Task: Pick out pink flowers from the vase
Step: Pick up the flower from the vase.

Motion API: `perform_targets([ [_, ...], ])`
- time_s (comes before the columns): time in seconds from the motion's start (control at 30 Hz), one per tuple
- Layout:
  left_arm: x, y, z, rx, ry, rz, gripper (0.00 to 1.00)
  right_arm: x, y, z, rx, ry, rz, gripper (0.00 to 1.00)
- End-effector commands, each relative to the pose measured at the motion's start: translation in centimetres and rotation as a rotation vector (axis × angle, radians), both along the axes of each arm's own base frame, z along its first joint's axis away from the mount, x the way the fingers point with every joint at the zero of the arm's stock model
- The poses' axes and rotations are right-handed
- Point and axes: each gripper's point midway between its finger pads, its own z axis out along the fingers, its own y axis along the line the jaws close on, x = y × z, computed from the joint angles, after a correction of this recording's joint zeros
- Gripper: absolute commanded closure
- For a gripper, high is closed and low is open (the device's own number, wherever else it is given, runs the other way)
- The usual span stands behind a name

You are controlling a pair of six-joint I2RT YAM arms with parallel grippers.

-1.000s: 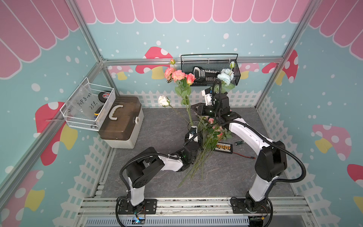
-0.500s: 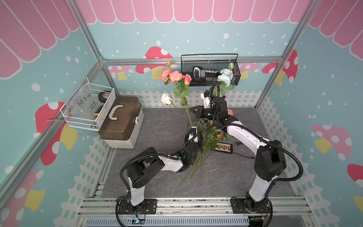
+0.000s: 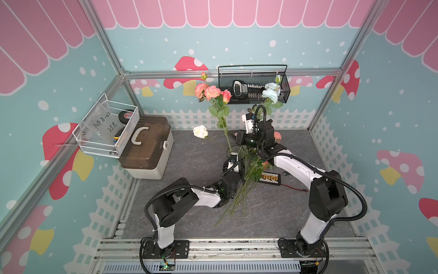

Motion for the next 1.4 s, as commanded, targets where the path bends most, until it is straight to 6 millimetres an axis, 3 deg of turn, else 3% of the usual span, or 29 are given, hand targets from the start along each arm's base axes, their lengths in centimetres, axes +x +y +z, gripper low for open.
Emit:
perform_targets([
  [0.0, -1.3, 0.0, -6.9, 0.12, 0.156, -0.034, 1.0, -1.4, -0.2, 3.1, 0.009, -0.112, 0.005, 0.78],
  [0.2, -1.3, -0.2, -6.9, 0.118, 0.156, -0.04, 1.0, -1.7, 0.3, 3.6, -0.011, -0.134, 0.025, 0.78],
  [0.53, -1.3, 0.0, -6.9, 0.125, 0.158, -0.037, 1.0, -1.2, 2.6, 2.4, -0.005, -0.108, 0.088, 0.76],
  [0.8, -1.3, 0.1, -7.0, 0.128, 0.159, -0.033, 1.0, -0.4, 3.3, 0.8, -0.038, -0.091, 0.094, 0.76],
  [0.9, -1.3, 0.3, -7.0, 0.127, 0.158, -0.028, 1.0, -0.5, 3.7, 0.2, -0.038, -0.076, 0.11, 0.81],
  [0.97, -1.3, 0.3, -7.0, 0.126, 0.158, -0.027, 1.0, -0.8, 3.9, 0.2, -0.037, -0.078, 0.121, 0.91],
  [1.1, -1.2, 0.3, -7.0, 0.125, 0.157, -0.025, 1.0, -2.2, 3.5, 3.0, -0.018, -0.144, 0.147, 1.0],
  [1.37, -1.0, 0.3, -6.9, 0.131, 0.157, -0.023, 1.0, -9.7, 0.7, 16.1, 0.05, -0.501, 0.235, 1.0],
])
